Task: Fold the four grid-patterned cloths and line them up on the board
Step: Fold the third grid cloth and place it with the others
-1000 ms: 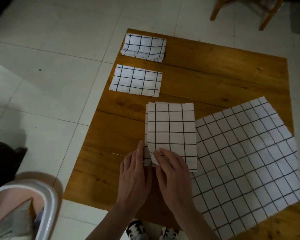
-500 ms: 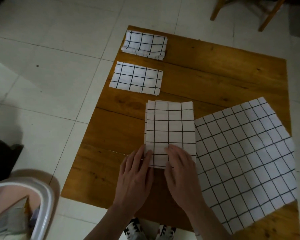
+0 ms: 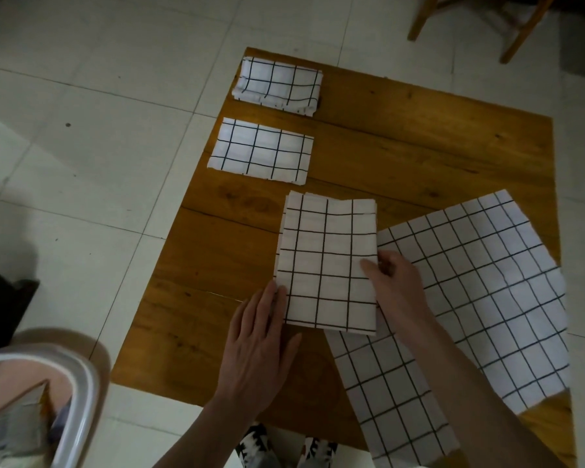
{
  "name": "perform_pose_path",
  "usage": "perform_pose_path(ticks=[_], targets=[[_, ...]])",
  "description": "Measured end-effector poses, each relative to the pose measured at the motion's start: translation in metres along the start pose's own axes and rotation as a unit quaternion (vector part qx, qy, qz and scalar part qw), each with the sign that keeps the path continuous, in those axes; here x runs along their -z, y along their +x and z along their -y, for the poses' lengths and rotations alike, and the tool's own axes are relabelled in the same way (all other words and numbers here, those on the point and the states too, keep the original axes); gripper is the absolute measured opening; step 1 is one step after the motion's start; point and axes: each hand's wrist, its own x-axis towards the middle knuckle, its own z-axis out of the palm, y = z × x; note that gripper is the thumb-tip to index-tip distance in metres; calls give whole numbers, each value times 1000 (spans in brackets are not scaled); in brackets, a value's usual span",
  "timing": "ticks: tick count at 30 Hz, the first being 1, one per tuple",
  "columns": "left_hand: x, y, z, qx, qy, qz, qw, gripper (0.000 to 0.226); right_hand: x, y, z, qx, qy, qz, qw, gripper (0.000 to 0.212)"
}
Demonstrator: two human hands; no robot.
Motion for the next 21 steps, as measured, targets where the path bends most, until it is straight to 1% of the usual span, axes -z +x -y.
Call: perform_pose_path(ticks=[2, 4, 6, 8, 11, 14, 16, 17, 19, 21], targets=[[0, 0, -2, 10, -10, -8, 1000, 74, 2, -3, 1, 6, -8, 8, 1000, 5], [2, 0, -4, 15, -23, -21, 999, 74, 3, -10, 0, 13, 0, -3, 1000, 5], [4, 0, -8, 12, -32, -38, 999, 73, 5, -19, -5, 10, 33, -42, 999, 6], [6, 0, -13, 6, -39, -54, 998, 71, 5, -32, -9, -4, 92, -91, 992, 5], [8, 0, -20, -7, -46, -58, 997, 69, 0, -52, -19, -56, 212, -155, 963, 11], [8, 0, -27, -27, -41, -54, 997, 68, -12, -65, -28, -143, 301, -190, 924, 10], [8, 1, -29, -41, -37, -46, 997, 68, -18, -72, -30, -180, 314, -175, 916, 3], [7, 1, -29, -47, -32, -38, 998, 68, -21, -75, -29, -182, 297, -161, 923, 6], [6, 0, -27, -59, -14, -15, 998, 67, -24, -81, -30, -161, 222, -126, 953, 19], [5, -1, -23, -64, 7, 9, 998, 68, -27, -86, -30, -153, 172, -91, 969, 24]])
